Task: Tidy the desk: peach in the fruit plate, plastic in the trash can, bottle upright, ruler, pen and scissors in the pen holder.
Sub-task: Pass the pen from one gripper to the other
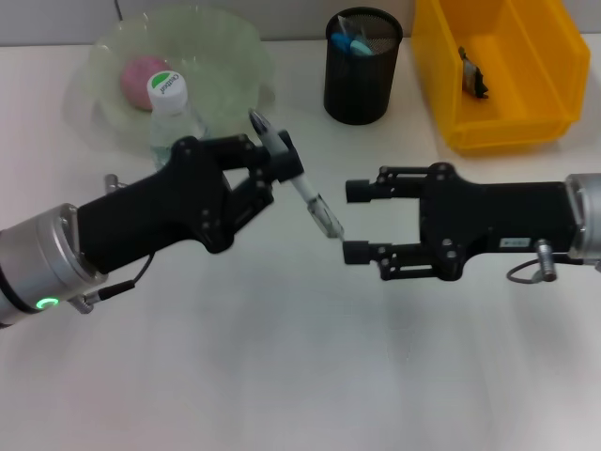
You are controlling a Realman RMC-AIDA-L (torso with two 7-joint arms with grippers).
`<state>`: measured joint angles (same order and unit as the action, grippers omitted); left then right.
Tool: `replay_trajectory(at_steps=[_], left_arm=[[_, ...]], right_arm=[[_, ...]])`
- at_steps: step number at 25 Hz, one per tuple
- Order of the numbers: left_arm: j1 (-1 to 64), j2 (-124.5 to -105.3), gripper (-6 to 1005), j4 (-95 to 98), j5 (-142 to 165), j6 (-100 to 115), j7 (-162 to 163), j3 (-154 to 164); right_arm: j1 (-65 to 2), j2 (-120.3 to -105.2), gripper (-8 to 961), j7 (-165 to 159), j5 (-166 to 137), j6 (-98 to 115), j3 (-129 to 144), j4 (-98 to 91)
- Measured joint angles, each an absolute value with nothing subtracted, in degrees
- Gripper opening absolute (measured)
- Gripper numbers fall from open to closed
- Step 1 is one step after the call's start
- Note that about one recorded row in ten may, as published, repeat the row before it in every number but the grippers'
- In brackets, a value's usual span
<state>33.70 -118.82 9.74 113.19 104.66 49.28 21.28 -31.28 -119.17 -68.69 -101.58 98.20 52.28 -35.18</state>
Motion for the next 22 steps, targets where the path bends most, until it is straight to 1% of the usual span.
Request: replay_trajectory(at_steps=[3,11,22], left_arm=[[33.4,-118.77,152,9.6,111.8,105.4,50.1,21.3],[32.3,-118.65,154,5.4,103.5,107.1,59.2,21.3],[32.0,-118.9,157,0.2,98.3,106.8,68.1,20.8]], right_arm=[[-28.4,-119.09,707,-65.9,-97.6,100.3,52.2,-35.5],[-24.2,-119.09,706,-59.3,-91.9,101.7,51.5,-32.7],[-23.1,-119.34,705,-34.3,-84.5,103.8,51.3,-16.2]])
